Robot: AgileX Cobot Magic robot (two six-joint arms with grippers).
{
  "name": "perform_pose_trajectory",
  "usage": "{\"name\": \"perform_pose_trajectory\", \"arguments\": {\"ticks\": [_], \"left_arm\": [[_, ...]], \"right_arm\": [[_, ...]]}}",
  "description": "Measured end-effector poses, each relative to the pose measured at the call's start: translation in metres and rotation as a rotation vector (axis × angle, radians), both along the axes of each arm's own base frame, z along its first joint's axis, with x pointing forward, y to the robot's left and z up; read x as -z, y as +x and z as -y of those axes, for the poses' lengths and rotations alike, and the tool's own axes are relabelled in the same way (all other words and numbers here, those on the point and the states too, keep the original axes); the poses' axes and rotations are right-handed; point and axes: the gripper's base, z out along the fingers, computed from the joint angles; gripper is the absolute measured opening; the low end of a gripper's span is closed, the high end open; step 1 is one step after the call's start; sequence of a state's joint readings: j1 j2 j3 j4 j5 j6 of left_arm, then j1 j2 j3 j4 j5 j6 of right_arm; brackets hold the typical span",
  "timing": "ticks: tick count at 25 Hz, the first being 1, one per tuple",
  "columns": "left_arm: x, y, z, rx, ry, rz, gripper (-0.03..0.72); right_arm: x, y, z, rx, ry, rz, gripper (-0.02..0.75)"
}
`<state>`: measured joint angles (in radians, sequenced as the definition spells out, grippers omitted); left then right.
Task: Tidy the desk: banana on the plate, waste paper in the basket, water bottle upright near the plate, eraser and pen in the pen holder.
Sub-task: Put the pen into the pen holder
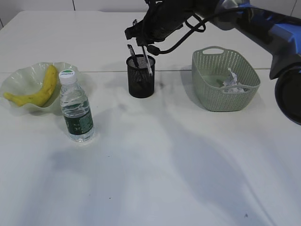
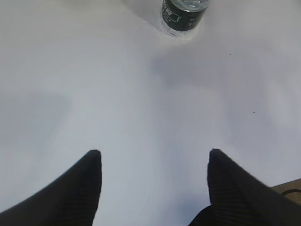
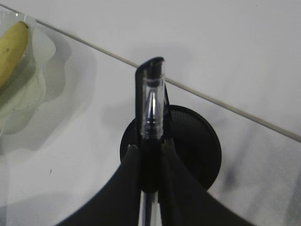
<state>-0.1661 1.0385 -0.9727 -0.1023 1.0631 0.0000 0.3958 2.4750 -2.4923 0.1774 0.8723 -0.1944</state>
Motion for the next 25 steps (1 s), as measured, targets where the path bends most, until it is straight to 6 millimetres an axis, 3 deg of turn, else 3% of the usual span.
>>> {"name": "perform_pose_trajectory", "arguments": {"ticks": [7, 17, 25], "left_arm": [[0.0, 0.0, 0.0, 0.0, 0.0, 0.002, 0.496], [0.0, 0.0, 0.0, 0.0, 0.001, 0.004, 0.496], [0.0, 0.0, 0.0, -0.001, 0.002, 0.006, 0.496]], "right_arm": [[-0.003, -0.008, 0.003, -0.016, -0.04, -0.066, 0.05], [-0.052, -0.029, 0.02, 0.003, -0.119, -0.072, 0.05], [-0.073, -0.049, 0.028, 0.005, -0.146, -0.152, 0.05]]}}
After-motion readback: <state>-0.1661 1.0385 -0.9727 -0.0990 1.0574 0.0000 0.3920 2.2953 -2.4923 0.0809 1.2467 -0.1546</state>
